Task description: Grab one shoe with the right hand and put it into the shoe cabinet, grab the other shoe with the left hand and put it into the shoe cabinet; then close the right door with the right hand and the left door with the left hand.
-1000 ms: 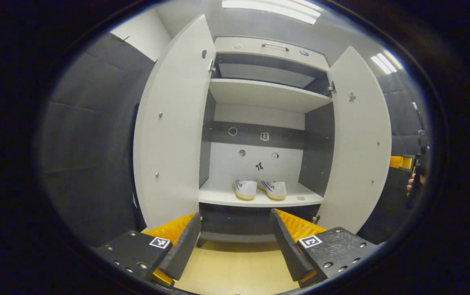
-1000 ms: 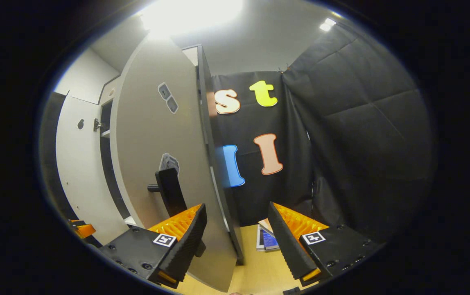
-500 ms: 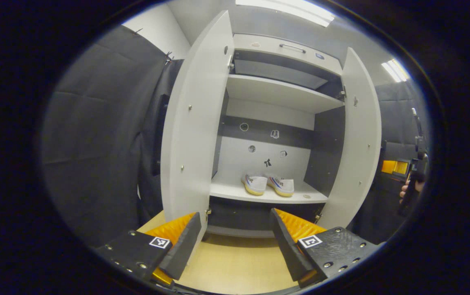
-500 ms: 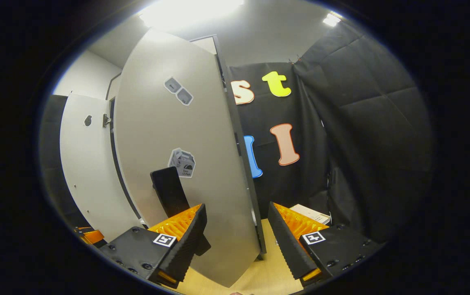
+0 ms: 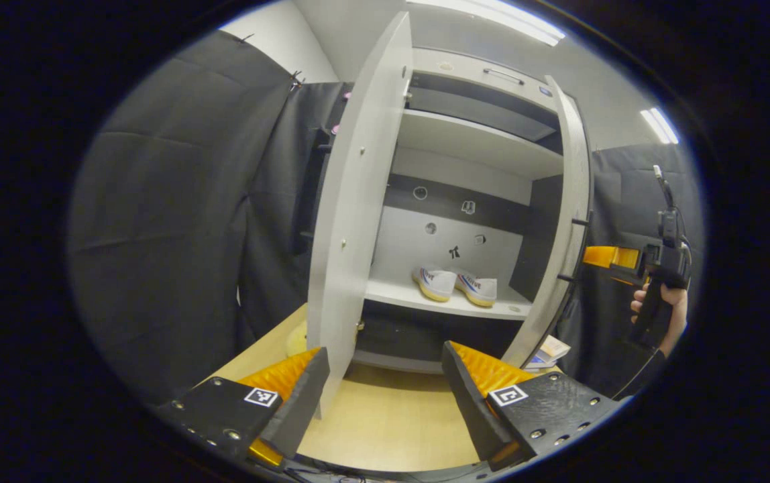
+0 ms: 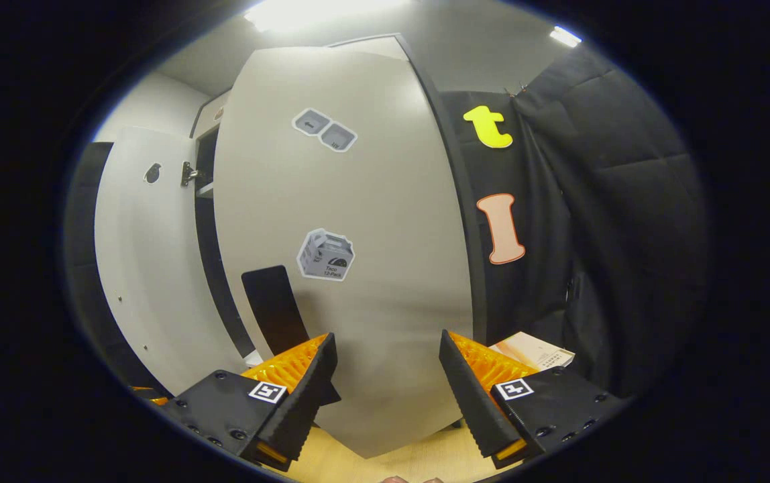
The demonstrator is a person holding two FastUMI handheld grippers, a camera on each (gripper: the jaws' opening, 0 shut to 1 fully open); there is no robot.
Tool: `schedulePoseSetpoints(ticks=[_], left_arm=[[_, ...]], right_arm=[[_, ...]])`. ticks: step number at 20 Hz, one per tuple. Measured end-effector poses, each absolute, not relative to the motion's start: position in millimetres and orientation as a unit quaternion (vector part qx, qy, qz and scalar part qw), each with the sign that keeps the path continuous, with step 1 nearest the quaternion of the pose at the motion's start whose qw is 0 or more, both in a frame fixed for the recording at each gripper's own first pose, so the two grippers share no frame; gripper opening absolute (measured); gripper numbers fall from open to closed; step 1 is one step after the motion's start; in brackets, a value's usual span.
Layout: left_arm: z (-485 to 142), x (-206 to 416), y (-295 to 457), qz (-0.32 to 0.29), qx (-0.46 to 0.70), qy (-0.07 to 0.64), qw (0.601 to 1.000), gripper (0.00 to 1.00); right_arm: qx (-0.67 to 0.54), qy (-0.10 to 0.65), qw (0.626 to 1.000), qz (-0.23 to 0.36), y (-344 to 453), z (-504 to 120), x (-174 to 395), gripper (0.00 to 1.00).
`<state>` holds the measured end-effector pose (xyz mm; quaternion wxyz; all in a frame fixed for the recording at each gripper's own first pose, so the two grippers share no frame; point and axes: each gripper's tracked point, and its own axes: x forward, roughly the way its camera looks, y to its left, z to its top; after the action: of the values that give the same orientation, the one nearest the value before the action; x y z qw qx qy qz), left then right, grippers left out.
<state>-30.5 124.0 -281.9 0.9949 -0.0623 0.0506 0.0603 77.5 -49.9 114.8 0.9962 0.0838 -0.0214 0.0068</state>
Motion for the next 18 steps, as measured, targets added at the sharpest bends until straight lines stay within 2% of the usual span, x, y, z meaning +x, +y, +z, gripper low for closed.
schedulePoseSetpoints(ticks=[7, 11, 18], left_arm=[[-281.9, -64.5, 190.1, 0.123, -0.076, 0.034, 0.989, 0.97], [-275.3, -83.0, 232.3, 0.158, -0.077, 0.020, 0.984, 0.96], [-240.0, -98.9, 306.0, 0.193, -0.064, -0.015, 0.979, 0.97]], right_arm=[[0.091, 0.004, 0.996, 0.006, -43.9, 101.6, 75.5, 0.97], [0.082, -0.009, 0.997, -0.002, -41.4, 98.5, 73.6, 0.98], [0.086, -0.013, 0.996, -0.002, -31.8, 79.8, 55.1, 0.98]])
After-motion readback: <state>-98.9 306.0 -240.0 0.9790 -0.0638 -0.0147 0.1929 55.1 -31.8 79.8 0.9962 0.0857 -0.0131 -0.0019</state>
